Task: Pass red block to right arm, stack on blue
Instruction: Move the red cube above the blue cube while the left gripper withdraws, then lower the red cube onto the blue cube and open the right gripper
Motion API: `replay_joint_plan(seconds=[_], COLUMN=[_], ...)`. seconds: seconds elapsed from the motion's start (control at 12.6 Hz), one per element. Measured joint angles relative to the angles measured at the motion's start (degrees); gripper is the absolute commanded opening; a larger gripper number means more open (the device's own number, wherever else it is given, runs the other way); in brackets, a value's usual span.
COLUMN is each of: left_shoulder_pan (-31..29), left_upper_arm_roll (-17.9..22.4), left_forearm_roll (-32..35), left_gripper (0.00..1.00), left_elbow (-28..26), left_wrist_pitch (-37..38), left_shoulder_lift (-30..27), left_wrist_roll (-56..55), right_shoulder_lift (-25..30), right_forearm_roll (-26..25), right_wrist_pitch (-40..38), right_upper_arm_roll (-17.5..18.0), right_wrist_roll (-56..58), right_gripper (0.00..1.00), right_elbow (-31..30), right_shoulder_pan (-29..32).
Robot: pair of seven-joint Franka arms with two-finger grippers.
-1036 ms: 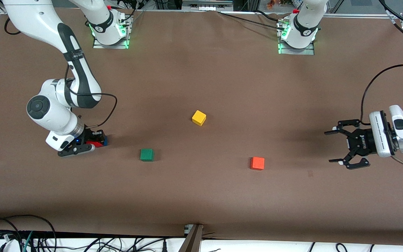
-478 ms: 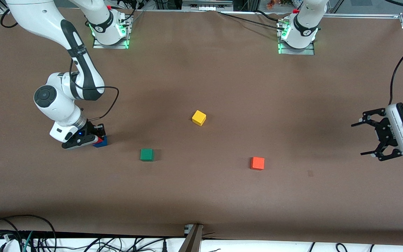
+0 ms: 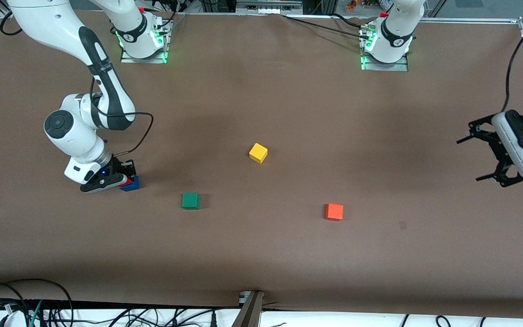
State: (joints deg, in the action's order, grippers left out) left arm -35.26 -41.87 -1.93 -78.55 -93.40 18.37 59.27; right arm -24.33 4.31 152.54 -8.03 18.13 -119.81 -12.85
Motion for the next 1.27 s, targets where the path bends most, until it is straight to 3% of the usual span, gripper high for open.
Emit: replay_joint_plan(seconds=[0.72,1.04,1.27], left_shoulder_pan=[27.34,29.81,29.83], left_upper_arm_roll=[15.74,18.93,27.71], left_forearm_roll=[3.20,3.11,-1.19], left_gripper=[1.00,1.00,1.00], left_elbow=[-2.18,-6.56,-8.82], left_wrist_pitch=[5.87,5.71,3.78], left_shoulder_lift=[-11.69,-15.44,-18.22], left_wrist_roll=[-43.10,-50.11,-50.11], right_shoulder_lift=[-0.23,-0.25,-0.34], right_forearm_roll=[0.01,0.02,0.03], right_wrist_pitch=[0.04,0.13,0.28], right_upper_arm_roll=[-0.07,-0.07,-0.08], right_wrist_roll=[-2.53,-2.69,-3.56], right_gripper=[0.24,0.24,0.24], right_elbow=[-0.17,-0.16,-0.05], right_shoulder_pan=[0.07,0.09,0.09])
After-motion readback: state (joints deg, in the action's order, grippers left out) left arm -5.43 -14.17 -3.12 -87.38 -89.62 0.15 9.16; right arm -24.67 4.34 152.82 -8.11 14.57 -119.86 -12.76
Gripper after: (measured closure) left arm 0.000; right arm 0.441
